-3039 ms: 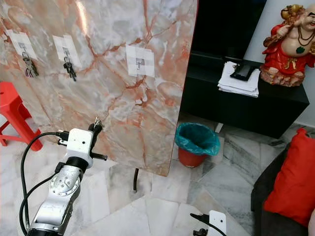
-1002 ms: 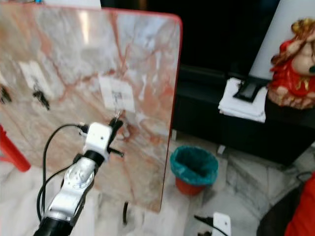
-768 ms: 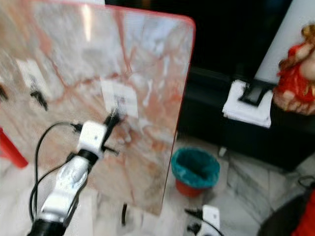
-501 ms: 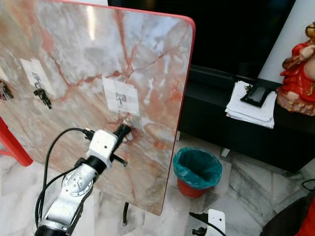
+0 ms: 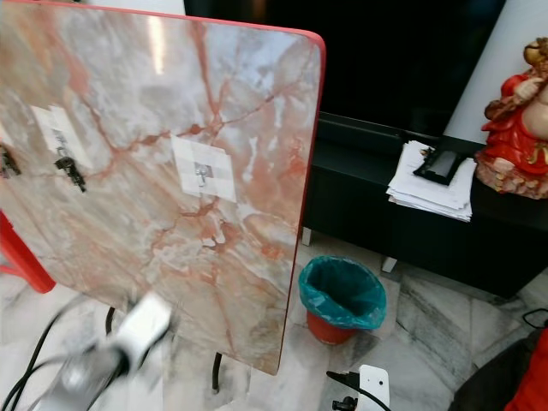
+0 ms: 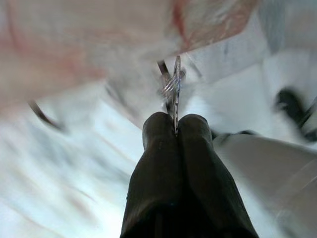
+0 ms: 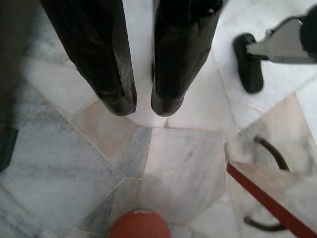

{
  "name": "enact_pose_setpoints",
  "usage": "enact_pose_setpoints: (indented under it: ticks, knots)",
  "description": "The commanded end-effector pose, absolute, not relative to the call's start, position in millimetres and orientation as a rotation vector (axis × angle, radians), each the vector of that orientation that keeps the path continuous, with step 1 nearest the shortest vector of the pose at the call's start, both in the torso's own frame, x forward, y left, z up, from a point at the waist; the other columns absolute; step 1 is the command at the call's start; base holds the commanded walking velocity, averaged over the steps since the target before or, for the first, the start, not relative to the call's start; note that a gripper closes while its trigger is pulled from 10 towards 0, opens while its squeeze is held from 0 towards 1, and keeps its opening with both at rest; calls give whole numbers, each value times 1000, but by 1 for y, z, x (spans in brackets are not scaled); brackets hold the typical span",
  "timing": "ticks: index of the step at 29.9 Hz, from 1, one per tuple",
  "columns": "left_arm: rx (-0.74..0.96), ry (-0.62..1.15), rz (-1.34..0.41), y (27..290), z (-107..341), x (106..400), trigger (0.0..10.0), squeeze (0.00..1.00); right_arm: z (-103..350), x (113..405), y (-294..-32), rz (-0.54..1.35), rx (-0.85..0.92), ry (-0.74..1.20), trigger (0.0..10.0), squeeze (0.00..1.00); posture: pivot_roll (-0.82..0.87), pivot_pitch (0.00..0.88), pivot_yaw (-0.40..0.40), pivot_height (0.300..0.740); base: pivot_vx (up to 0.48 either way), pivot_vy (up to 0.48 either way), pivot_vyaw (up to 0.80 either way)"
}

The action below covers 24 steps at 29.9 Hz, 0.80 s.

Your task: Hang keys on a hook

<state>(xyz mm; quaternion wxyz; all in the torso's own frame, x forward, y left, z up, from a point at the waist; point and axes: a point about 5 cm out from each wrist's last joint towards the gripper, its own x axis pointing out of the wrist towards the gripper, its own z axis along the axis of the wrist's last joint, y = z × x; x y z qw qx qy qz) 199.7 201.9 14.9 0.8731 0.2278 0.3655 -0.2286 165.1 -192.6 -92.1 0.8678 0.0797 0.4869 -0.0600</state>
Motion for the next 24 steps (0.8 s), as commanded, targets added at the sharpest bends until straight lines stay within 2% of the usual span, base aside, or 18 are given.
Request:
enact_pose_setpoints:
  ticks: [1, 2, 3, 5, 6, 8, 9, 10, 11, 12, 14, 15, 18, 24]
  knots:
    - [356, 621, -435, 194, 41, 225, 10000, 0, -92, 167, -192, -109, 165, 1024, 10000, 0, 159, 18, -51, 740, 0, 0, 0]
    - [373, 621, -454, 194, 43, 226, 10000, 0, -91, 167, -193, -110, 163, 1024, 10000, 0, 159, 18, -51, 740, 0, 0, 0]
    - [599, 684, -540, 203, 40, 223, 10000, 0, -91, 167, -195, -108, 154, 1027, 10000, 0, 160, 18, -53, 740, 0, 0, 0]
    - [757, 735, -585, 211, 35, 221, 10000, 0, -91, 167, -196, -106, 151, 1029, 10000, 0, 155, 16, -53, 740, 0, 0, 0]
    - [716, 723, -576, 209, 37, 223, 10000, 0, -91, 167, -196, -107, 152, 1028, 10000, 0, 152, 16, -53, 740, 0, 0, 0]
    - [412, 651, -559, 190, 50, 230, 10000, 0, -91, 167, -197, -106, 153, 1027, 10000, 0, 146, 16, -52, 740, 0, 0, 0]
    - [565, 698, -574, 195, 46, 229, 10000, 0, -91, 167, -196, -105, 153, 1027, 10000, 0, 152, 20, -53, 740, 0, 0, 0]
    - [565, 698, -574, 195, 46, 229, 10000, 0, -91, 167, -196, -105, 153, 1027, 10000, 0, 152, 20, -53, 740, 0, 0, 0]
    - [698, 735, -584, 201, 43, 228, 10000, 0, -91, 167, -196, -104, 153, 1027, 10000, 0, 152, 20, -53, 740, 0, 0, 0]
    - [741, 789, -596, 206, 38, 223, 10000, 0, -92, 166, -191, -99, 154, 1028, 10000, 0, 151, 17, -53, 740, 0, 0, 0]
    - [562, 765, -625, 194, 41, 221, 10000, 0, -93, 166, -186, -93, 156, 1031, 10000, 0, 147, 19, -55, 740, 0, 0, 0]
    - [526, 748, -638, 191, 44, 221, 10000, 0, -93, 165, -184, -89, 157, 1033, 10000, 0, 150, 19, -56, 740, 0, 0, 0]
    - [579, 739, -642, 194, 48, 222, 10000, 0, -95, 162, -179, -82, 159, 1041, 10000, 0, 157, 21, -56, 740, 0, 0, 0]
    - [552, 645, -613, 189, 59, 232, 10000, 0, -96, 158, -182, -83, 158, 1048, 10000, 0, 153, 19, -56, 740, 0, 0, 0]
